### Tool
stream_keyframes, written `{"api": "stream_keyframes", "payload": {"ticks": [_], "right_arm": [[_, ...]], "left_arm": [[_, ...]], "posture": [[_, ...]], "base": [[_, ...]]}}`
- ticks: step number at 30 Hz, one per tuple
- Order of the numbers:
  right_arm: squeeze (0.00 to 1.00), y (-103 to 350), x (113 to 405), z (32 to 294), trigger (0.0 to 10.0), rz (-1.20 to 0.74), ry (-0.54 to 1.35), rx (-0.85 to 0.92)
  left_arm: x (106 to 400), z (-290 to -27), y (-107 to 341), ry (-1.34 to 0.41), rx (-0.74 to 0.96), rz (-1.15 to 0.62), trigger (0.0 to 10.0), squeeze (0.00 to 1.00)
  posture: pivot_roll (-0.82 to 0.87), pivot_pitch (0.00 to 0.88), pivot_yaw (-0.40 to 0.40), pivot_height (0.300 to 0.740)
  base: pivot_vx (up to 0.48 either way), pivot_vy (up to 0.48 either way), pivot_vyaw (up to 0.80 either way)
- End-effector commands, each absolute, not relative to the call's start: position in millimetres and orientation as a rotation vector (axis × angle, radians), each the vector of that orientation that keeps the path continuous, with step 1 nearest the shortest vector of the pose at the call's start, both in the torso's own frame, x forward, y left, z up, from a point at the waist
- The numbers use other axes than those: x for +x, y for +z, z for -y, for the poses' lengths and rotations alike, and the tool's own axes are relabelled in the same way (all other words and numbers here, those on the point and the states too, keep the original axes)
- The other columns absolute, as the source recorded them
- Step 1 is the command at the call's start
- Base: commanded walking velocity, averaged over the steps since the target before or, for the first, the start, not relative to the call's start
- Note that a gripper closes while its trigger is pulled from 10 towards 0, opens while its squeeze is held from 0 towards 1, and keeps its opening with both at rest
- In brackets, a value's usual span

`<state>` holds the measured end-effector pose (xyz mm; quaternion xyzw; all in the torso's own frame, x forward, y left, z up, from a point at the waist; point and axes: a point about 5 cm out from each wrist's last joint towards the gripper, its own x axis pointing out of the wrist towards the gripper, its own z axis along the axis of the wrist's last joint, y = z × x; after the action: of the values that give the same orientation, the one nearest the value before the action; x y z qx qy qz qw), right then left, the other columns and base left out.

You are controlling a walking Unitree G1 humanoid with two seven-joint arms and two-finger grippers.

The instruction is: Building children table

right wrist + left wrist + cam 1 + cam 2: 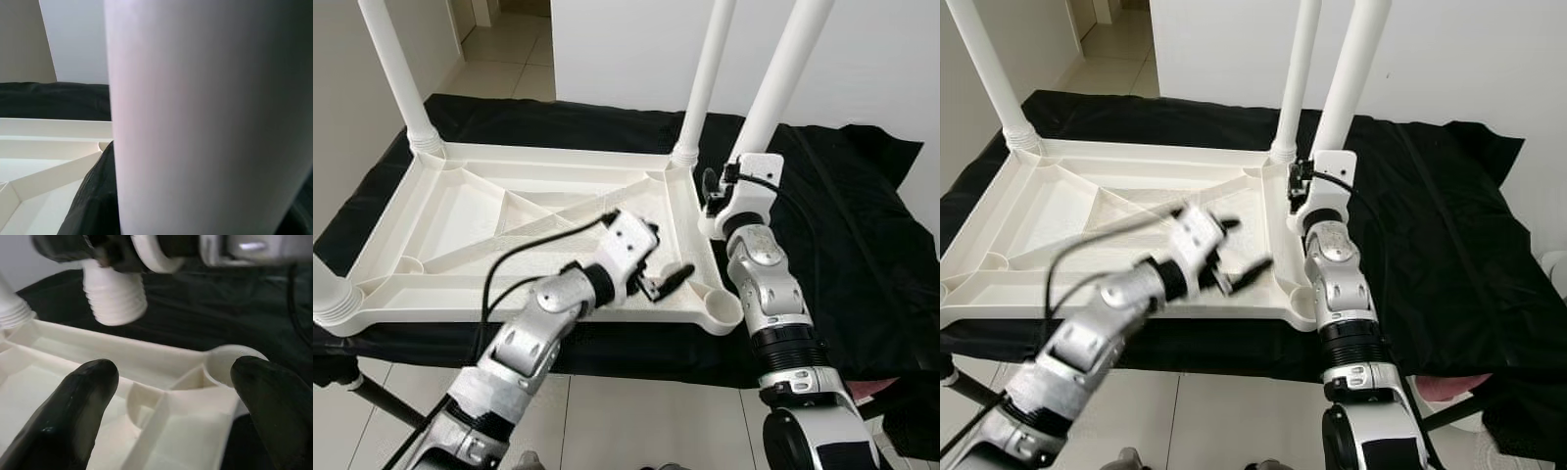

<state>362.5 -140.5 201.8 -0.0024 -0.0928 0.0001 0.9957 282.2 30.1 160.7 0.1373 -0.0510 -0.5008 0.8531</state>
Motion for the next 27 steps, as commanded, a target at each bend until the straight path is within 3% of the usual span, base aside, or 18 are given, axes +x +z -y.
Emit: {"api": "stream_keyframes", "payload": {"ticks": [1,13,24,25,26,27], "right_arm": [[0.0,204,362,144,10.0,0.205,-0.017,-0.001],[0.0,203,360,149,10.0,0.205,-0.042,0.002],[0.0,202,360,147,10.0,0.202,-0.045,0.006],[0.0,202,360,147,10.0,0.201,-0.047,0.006],[0.0,202,360,147,10.0,0.201,-0.048,0.007],[0.0,202,360,147,10.0,0.201,-0.048,0.007]], "left_arm": [[279,-28,155,-1.09,0.347,0.113,10.0,0.0],[268,-13,127,-1.217,0.467,0.054,10.0,0.0],[280,-1,115,-1.172,0.503,0.003,10.0,0.0],[282,-1,113,-1.163,0.516,-0.004,7.7,0.0],[283,-1,112,-1.159,0.526,-0.006,3.4,0.0],[283,-1,112,-1.159,0.526,-0.006,3.4,0.0]], "posture": [[0.03,0.001,-0.063,0.74],[0.02,0.001,-0.052,0.74],[0.02,0.002,-0.041,0.74],[0.02,0.002,-0.039,0.74],[0.02,0.002,-0.038,0.74],[0.02,0.002,-0.038,0.74]], "base": [[0.0,0.0,0.0],[0.0,0.0,0.0],[0.0,0.0,0.0],[0.0,0.0,0.0],[0.0,0.0,0.0],[0.0,0.0,0.0]]}}
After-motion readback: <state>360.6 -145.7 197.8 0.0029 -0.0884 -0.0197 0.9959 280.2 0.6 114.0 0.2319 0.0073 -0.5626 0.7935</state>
